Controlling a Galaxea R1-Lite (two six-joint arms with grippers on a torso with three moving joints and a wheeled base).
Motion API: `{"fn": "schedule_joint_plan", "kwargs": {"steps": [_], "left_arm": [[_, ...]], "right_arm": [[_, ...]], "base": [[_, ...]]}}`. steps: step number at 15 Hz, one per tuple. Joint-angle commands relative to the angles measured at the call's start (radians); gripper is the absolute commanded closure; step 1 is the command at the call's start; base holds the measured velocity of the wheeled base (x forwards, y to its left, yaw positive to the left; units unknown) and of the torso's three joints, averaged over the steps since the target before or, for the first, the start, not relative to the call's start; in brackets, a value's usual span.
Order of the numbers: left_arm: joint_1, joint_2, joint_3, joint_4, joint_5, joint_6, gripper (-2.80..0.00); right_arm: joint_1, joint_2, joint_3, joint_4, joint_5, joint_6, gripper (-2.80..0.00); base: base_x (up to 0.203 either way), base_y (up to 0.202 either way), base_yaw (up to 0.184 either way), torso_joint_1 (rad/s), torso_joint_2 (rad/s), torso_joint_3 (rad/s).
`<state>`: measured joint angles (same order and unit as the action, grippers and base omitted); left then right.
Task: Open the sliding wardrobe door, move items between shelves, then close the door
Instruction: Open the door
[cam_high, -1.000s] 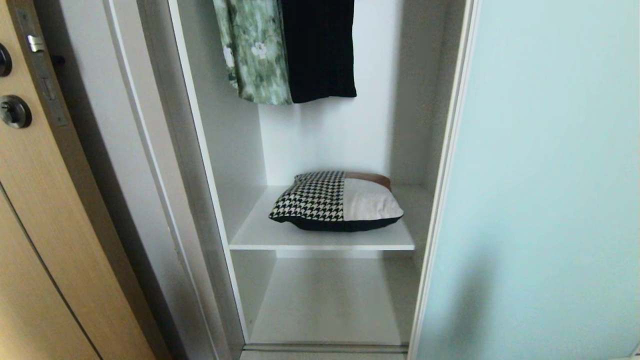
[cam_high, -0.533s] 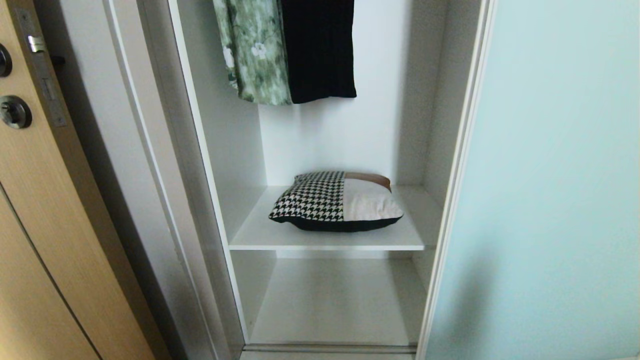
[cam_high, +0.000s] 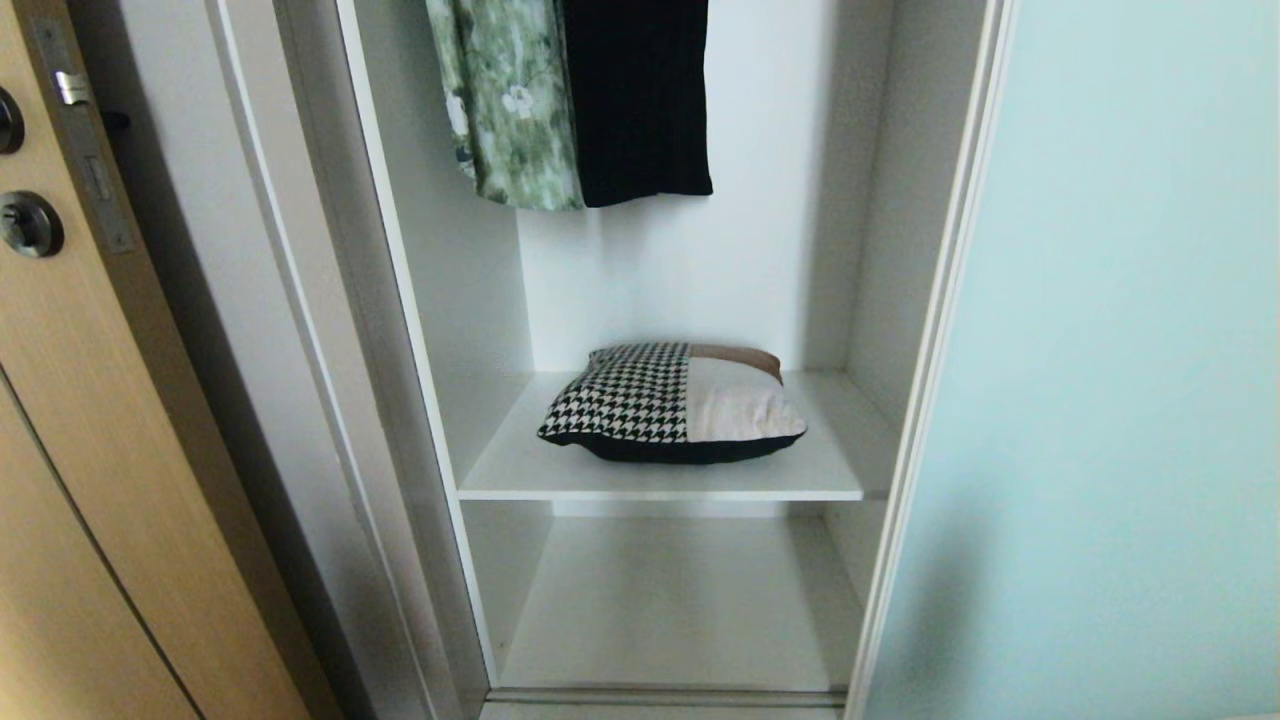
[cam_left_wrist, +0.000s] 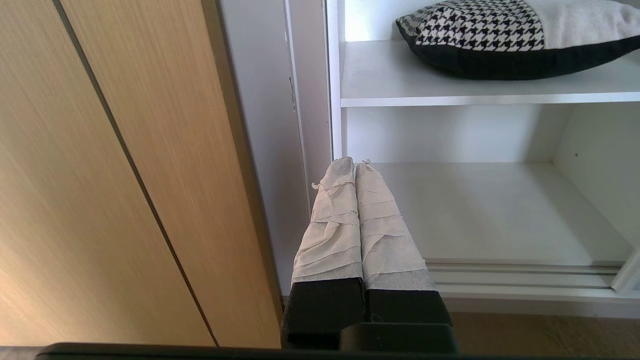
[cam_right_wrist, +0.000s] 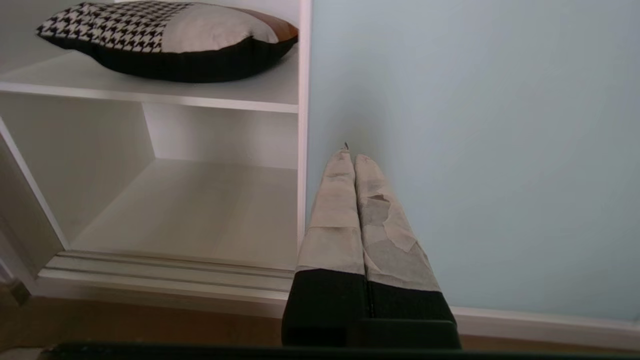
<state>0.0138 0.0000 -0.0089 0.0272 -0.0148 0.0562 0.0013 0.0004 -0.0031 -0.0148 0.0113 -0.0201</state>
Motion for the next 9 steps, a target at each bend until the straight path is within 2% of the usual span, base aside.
{"fn": "schedule_joint_plan", "kwargs": {"steps": [1,4,5,9], "left_arm": [[0.000,0.003,0.000,0.000,0.001,0.000,0.00],[0.000,0.003,0.000,0.000,0.001,-0.001,0.00],[0.000,0.003,0.000,0.000,0.001,-0.001,0.00],[0.000,0.003,0.000,0.000,0.001,-0.001,0.00]], "right_arm": [[0.000,0.002,-0.069,-0.005,0.035,0.012,0.00],[0.000,0.030,-0.290,0.113,0.179,0.051,0.00],[0.000,0.053,-0.357,0.151,0.249,0.056,0.00],[0.007,0.322,-0.566,0.154,0.411,0.093,0.00]], "base": [[0.000,0.000,0.000,0.000,0.00,0.000],[0.000,0.000,0.000,0.000,0.00,0.000],[0.000,0.000,0.000,0.000,0.00,0.000],[0.000,0.000,0.000,0.000,0.00,0.000]]}}
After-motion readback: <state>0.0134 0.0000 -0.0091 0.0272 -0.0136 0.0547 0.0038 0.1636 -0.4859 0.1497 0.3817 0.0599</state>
